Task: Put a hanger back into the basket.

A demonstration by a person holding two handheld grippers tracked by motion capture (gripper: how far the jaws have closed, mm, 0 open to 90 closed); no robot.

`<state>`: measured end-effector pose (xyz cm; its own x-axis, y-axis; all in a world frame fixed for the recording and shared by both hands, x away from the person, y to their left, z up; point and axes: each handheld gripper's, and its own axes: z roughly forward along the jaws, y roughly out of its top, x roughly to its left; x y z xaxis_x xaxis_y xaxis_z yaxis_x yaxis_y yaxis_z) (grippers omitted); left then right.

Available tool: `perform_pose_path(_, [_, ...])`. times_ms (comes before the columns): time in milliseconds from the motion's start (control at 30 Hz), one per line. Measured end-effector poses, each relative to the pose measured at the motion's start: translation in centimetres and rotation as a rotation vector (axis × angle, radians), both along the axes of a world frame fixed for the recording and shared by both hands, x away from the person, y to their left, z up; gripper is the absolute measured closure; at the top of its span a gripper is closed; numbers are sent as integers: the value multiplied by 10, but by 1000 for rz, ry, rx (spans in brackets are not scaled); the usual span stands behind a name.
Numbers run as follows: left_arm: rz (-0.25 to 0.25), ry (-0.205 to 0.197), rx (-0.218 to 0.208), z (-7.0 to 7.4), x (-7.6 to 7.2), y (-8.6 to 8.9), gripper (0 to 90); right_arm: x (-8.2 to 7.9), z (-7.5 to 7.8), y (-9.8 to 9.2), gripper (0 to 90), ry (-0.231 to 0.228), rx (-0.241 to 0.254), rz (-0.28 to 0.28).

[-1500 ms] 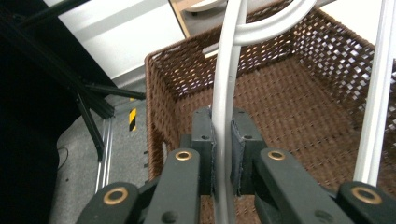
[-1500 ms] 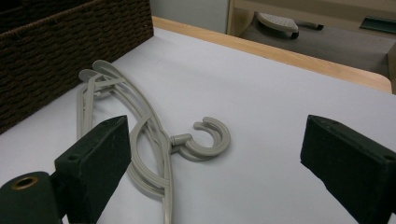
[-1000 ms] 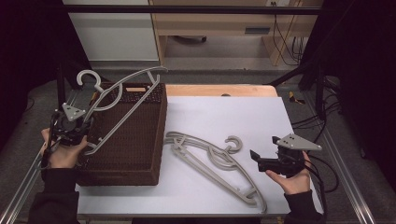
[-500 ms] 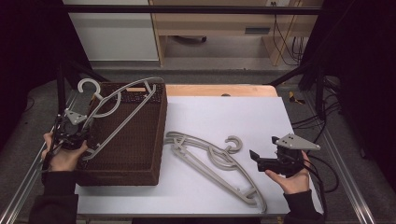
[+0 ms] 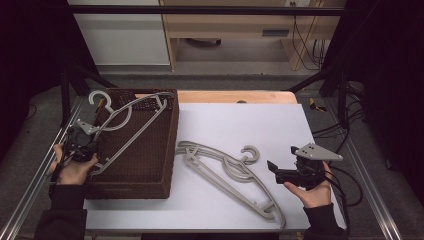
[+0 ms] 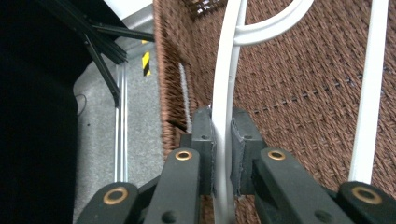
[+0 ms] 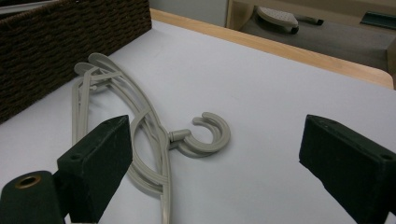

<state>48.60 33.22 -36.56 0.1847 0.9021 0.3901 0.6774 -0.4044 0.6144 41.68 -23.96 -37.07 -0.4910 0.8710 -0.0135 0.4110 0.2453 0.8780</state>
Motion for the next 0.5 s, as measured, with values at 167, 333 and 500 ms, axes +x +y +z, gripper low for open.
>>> perform_pose_path(167, [2, 26, 26, -7, 3, -5, 820, 0, 0, 1, 97, 6, 4, 0])
perform_pose_path(333, [1, 59, 34, -9, 6, -8, 820, 0, 0, 1, 98, 4, -1, 1])
perform_pose_path(500, [2, 115, 45, -11, 11, -12, 816, 0, 0, 0, 99, 2, 0, 0])
